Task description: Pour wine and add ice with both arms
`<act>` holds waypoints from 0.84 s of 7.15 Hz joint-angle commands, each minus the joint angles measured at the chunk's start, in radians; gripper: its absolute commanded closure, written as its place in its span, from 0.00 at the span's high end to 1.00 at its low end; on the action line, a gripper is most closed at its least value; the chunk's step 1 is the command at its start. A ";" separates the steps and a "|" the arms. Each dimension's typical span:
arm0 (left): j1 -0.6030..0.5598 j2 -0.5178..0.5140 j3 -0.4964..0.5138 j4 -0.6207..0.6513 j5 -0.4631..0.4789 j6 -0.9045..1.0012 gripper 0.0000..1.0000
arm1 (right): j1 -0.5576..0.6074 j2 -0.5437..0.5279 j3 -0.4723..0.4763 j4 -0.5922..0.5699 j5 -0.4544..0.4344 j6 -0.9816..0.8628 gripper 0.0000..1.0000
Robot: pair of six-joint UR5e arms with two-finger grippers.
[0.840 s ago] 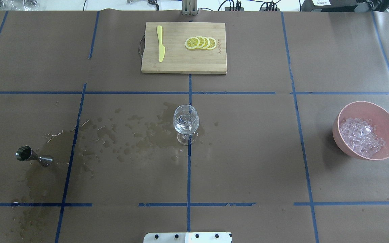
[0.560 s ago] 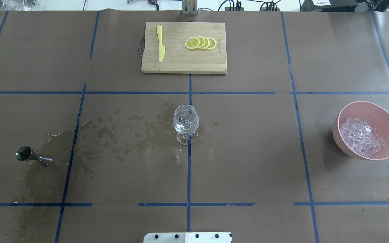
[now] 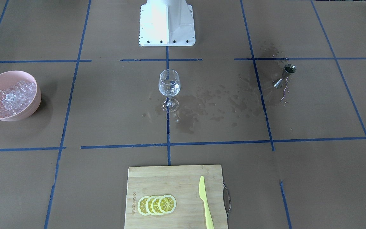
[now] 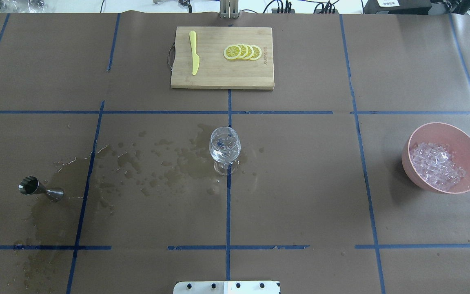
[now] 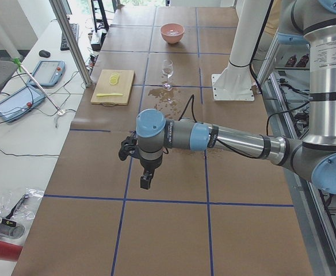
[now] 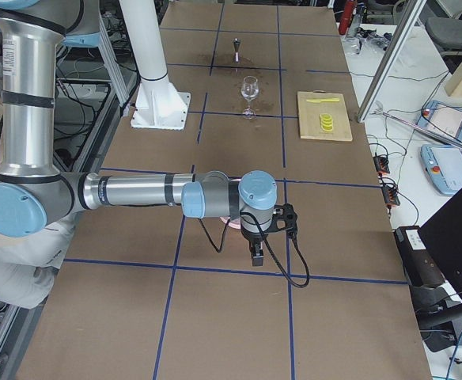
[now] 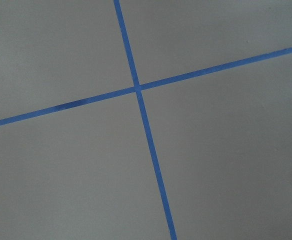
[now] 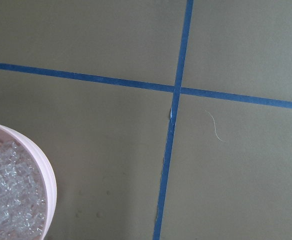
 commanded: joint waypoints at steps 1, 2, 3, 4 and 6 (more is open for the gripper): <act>-0.001 0.003 0.005 -0.079 -0.003 0.006 1.00 | -0.001 0.000 -0.001 0.005 0.002 0.119 1.00; -0.002 0.015 -0.003 -0.112 -0.006 0.006 1.00 | -0.001 0.002 0.002 0.006 0.002 0.119 1.00; -0.003 0.020 0.003 -0.115 -0.009 0.006 1.00 | -0.001 0.000 0.002 0.006 0.002 0.119 1.00; -0.003 0.047 -0.003 -0.118 -0.088 0.005 1.00 | -0.001 0.002 0.004 0.006 0.003 0.119 1.00; -0.003 0.050 -0.009 -0.191 -0.161 -0.008 1.00 | -0.001 0.000 0.002 0.006 0.002 0.119 1.00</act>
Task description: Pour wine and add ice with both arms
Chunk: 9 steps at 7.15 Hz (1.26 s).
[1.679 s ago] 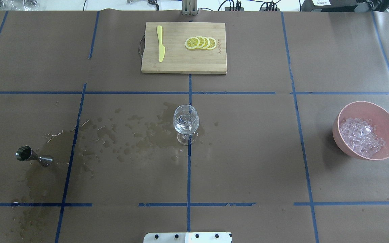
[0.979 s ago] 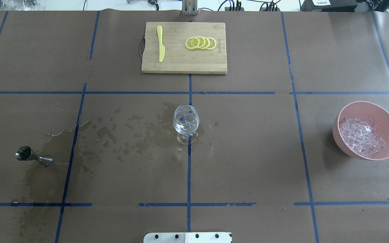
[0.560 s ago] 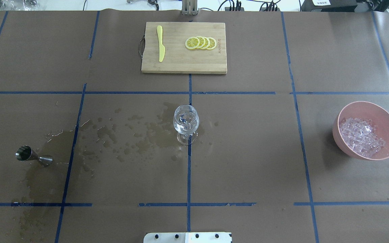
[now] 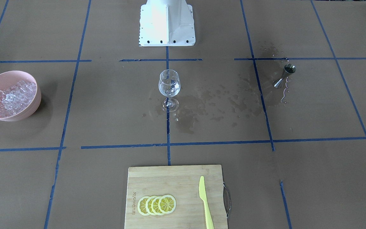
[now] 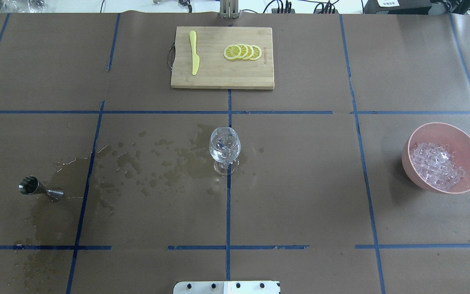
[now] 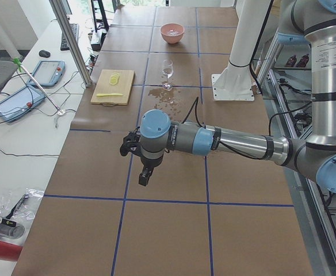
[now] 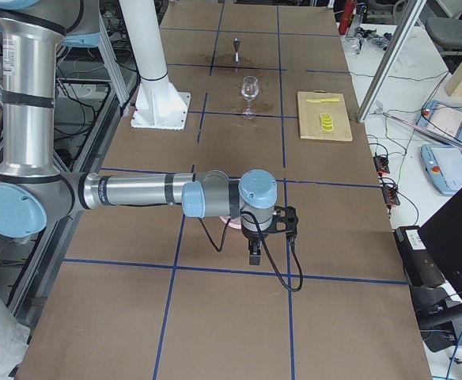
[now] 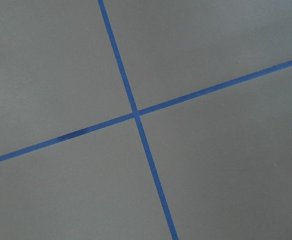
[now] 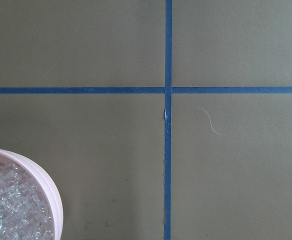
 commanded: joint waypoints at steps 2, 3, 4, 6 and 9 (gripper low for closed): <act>0.003 0.004 -0.007 -0.160 -0.133 -0.089 0.99 | 0.000 -0.001 0.000 -0.001 0.000 0.000 1.00; 0.011 0.002 0.010 -0.337 -0.129 -0.192 0.99 | -0.003 -0.001 0.000 -0.001 0.001 0.000 1.00; 0.024 0.005 0.045 -0.497 -0.129 -0.304 0.95 | -0.005 -0.001 0.000 -0.001 0.003 0.000 1.00; 0.224 0.004 0.034 -0.709 0.063 -0.593 0.99 | -0.008 -0.001 -0.002 -0.001 0.001 0.002 1.00; 0.589 0.027 0.024 -1.022 0.375 -1.018 0.99 | -0.009 0.000 0.000 -0.001 0.016 0.002 1.00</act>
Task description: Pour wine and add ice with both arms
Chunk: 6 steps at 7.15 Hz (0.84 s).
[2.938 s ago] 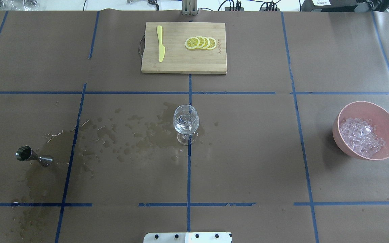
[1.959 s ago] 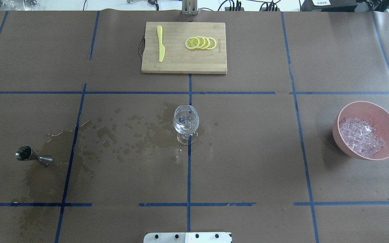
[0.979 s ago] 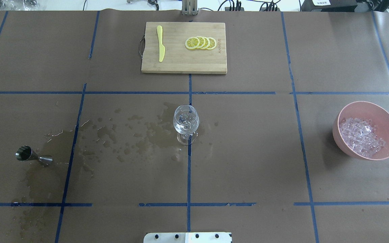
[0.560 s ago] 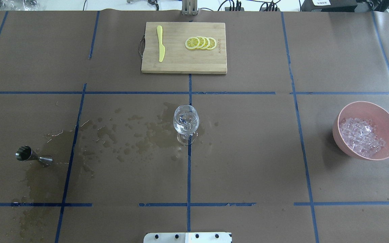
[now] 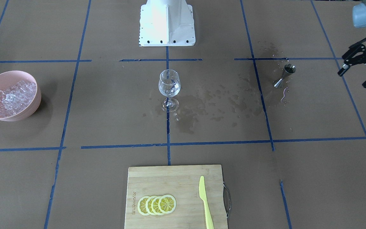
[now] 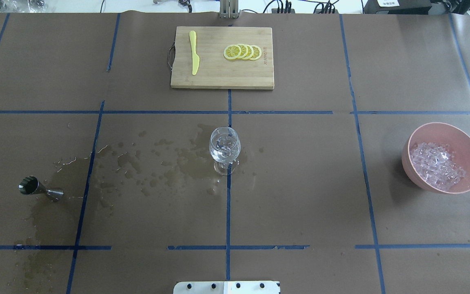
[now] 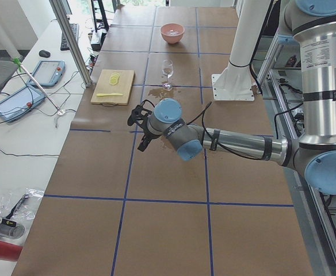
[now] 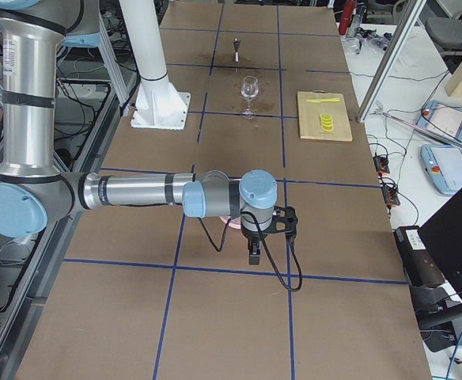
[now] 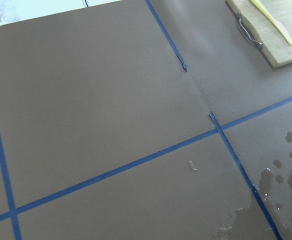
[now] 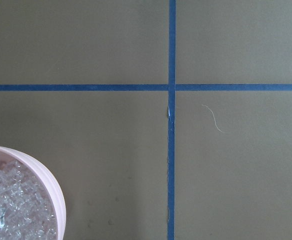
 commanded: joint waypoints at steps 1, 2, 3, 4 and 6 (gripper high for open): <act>0.311 0.039 -0.051 -0.127 0.370 -0.217 0.99 | -0.001 0.001 -0.001 0.000 0.007 0.000 1.00; 0.446 0.120 -0.108 -0.135 0.564 -0.225 0.99 | -0.001 0.001 0.002 0.001 0.009 0.000 1.00; 0.619 0.194 -0.137 -0.153 0.814 -0.238 0.99 | -0.001 0.000 0.003 0.000 0.011 0.000 1.00; 0.651 0.237 -0.159 -0.232 0.841 -0.301 0.99 | -0.001 0.001 0.003 0.000 0.011 0.000 1.00; 0.895 0.310 -0.154 -0.272 1.160 -0.421 0.99 | -0.001 0.001 0.005 0.000 0.015 0.000 1.00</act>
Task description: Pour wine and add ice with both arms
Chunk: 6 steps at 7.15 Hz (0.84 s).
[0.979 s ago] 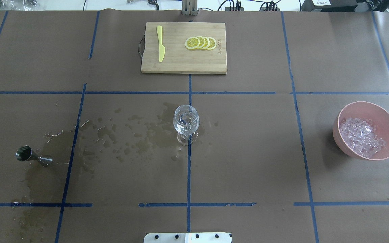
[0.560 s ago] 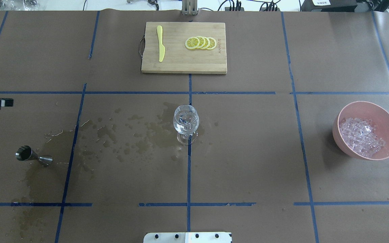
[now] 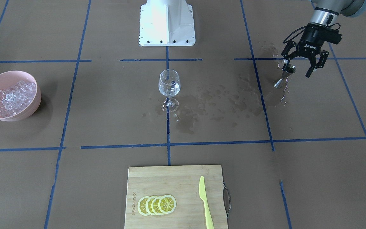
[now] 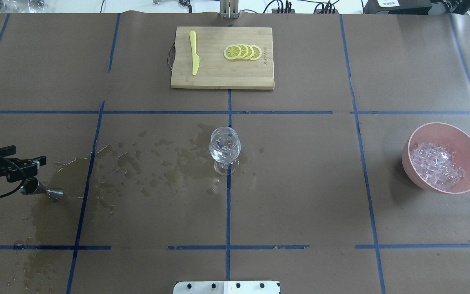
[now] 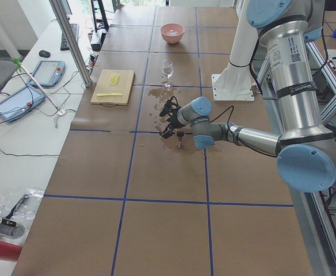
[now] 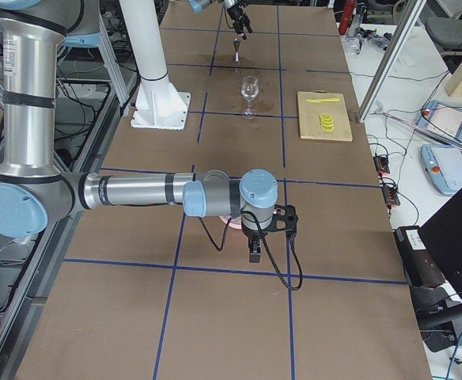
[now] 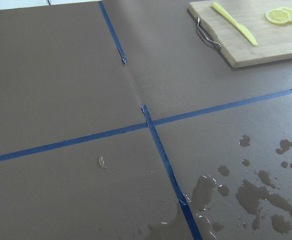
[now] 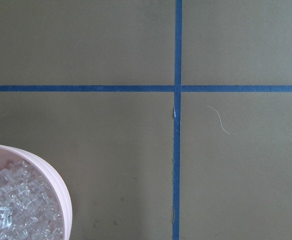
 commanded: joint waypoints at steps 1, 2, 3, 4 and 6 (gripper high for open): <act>0.224 0.059 0.000 -0.023 0.296 -0.128 0.99 | 0.000 0.000 0.000 -0.001 0.007 0.000 1.00; 0.275 0.065 0.000 -0.023 0.372 -0.149 0.99 | 0.000 0.000 0.000 -0.001 0.008 0.000 1.00; 0.315 0.070 0.007 -0.020 0.454 -0.157 0.99 | 0.000 0.000 0.000 0.001 0.008 0.000 1.00; 0.349 0.073 0.039 -0.018 0.518 -0.157 0.99 | 0.000 -0.001 0.000 -0.001 0.008 0.000 1.00; 0.432 0.070 0.093 -0.020 0.606 -0.247 0.99 | 0.000 0.000 -0.002 -0.001 0.010 0.000 1.00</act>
